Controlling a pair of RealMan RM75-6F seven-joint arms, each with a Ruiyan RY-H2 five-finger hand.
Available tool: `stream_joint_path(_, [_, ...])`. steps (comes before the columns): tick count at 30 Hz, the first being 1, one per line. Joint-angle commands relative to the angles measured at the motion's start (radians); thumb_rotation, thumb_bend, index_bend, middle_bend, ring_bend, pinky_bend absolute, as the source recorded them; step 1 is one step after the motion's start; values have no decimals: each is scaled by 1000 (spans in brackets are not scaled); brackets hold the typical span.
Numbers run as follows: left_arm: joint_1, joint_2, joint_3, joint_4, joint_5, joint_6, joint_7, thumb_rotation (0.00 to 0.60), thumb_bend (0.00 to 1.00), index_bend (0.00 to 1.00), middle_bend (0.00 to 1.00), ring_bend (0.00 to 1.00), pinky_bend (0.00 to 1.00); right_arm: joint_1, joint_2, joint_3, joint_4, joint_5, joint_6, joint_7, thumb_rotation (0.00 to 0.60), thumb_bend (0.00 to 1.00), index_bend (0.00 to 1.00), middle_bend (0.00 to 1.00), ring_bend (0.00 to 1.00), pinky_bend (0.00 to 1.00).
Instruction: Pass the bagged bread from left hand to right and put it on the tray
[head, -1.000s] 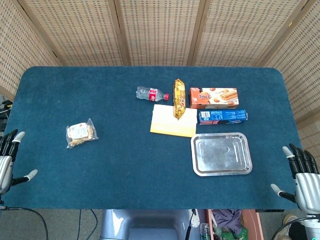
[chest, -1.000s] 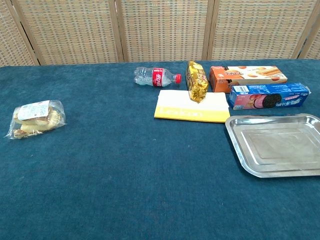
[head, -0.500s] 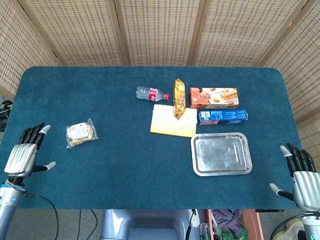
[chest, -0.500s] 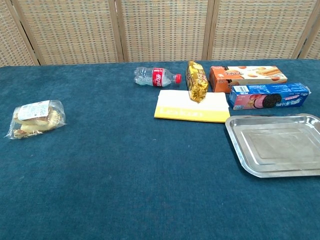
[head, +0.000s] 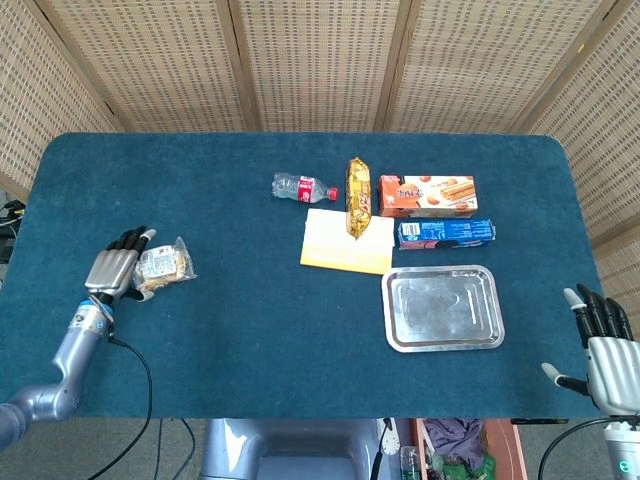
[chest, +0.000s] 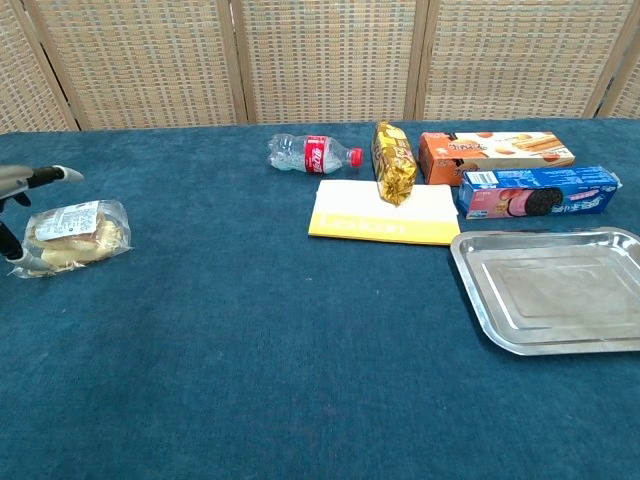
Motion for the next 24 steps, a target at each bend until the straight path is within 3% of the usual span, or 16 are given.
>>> stream_joint_path(1, [-52,-86,-11,105,-22,-47,-14,600,0,60,233,126,332,2,0,1,2,3,-4,2,600,0,0,0,0,0])
stream_joint_path(7, [-73,-132,-25,183,-78,-69,26,600,0,285,467,304,401,4,2,2,2,5,-7,13,600,0,0,0,0,0])
stream_joint_path(11, [-59,-106,-32,145,-29,0,-20,600,0,322,503,327,404,2,4,3,1,4,-3,22,600,0,0,0,0,0])
stream_joint_path(13, [-43,-63,-24,72,43,64,-70,600,0,327,506,327,404,2,6,2,1,2,-5,27,600,0,0,0,0,0])
stream_joint_path(16, [-25,53,17,-171,220,174,-132,600,0,327,506,326,404,5,6,-3,-4,-4,-10,23,600,0,0,0,0,0])
stream_joint_path(20, [-49,109,45,-348,313,178,-118,600,0,327,506,326,404,7,5,-4,-6,-3,-15,14,600,0,0,0,0,0])
stream_joint_path(24, [-115,95,46,-464,353,137,26,600,0,327,506,326,404,10,3,-4,-7,4,-24,6,600,0,0,0,0,0])
